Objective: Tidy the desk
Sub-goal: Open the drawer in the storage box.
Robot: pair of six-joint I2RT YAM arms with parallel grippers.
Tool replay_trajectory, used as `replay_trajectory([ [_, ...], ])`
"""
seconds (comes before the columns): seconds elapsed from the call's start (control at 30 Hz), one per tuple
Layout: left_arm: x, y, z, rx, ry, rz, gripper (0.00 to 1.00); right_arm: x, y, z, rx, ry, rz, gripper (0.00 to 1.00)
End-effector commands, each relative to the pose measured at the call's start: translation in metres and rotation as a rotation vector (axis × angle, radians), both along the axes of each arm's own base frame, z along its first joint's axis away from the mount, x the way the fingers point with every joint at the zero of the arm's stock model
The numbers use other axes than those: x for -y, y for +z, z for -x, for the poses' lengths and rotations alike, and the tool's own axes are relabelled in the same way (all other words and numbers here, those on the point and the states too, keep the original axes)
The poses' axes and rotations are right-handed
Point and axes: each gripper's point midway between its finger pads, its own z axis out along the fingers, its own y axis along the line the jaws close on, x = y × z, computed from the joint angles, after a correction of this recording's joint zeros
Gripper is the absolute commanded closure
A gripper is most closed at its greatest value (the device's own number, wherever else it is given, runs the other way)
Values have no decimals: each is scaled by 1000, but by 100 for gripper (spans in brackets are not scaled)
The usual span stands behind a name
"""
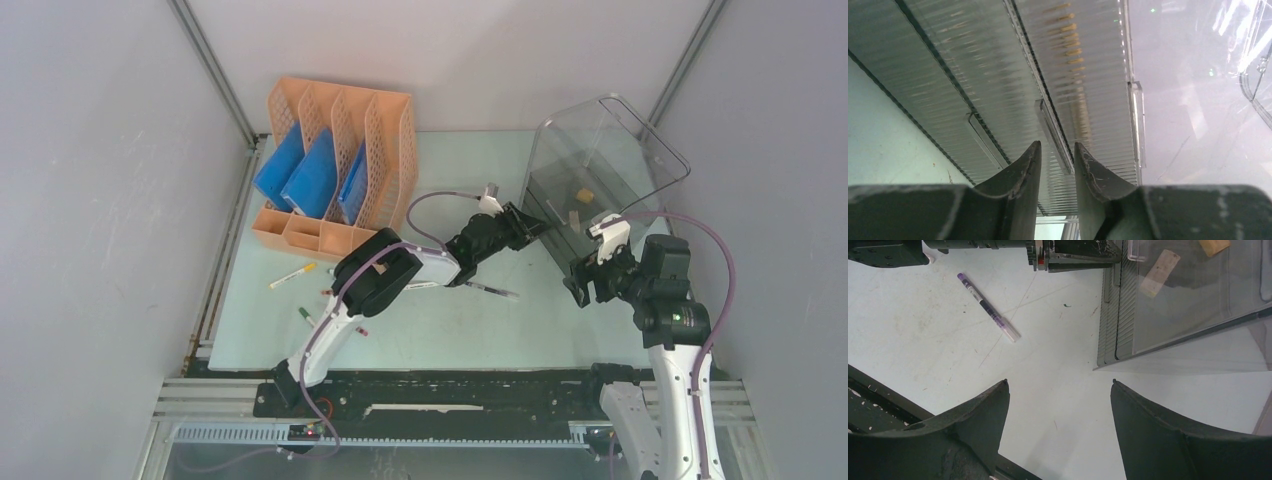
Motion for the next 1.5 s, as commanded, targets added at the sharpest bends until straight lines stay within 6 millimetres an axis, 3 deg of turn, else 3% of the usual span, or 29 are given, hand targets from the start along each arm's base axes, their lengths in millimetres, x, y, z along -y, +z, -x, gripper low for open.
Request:
replay_trajectory([
  [0.0,6,12,-6,7,-19,50,69,-1,7,-3,33,1,-2,19],
  [0.23,7,5,-9,-5,-21,47,81,-2,6,-3,35,3,-1,19],
  [0.47,2,4,-11,-6,-15,47,99,-2,6,-3,35,6,3,19],
  [0.8,-36,9,-1,31,74,-13,100,-2,5,-4,35,7,6,19],
  [0.97,-64,4,9,41,125,-47,100,-3,5,-4,37,11,7,19],
  [1.17,-79,-1,18,47,139,-61,100,-4,5,-4,38,16,6,19],
  [1.3,-82,1,22,66,129,-75,93,-5,4,-4,36,18,6,19],
  [1.47,-92,10,25,111,136,-126,65,-5,5,-3,38,20,4,19],
])
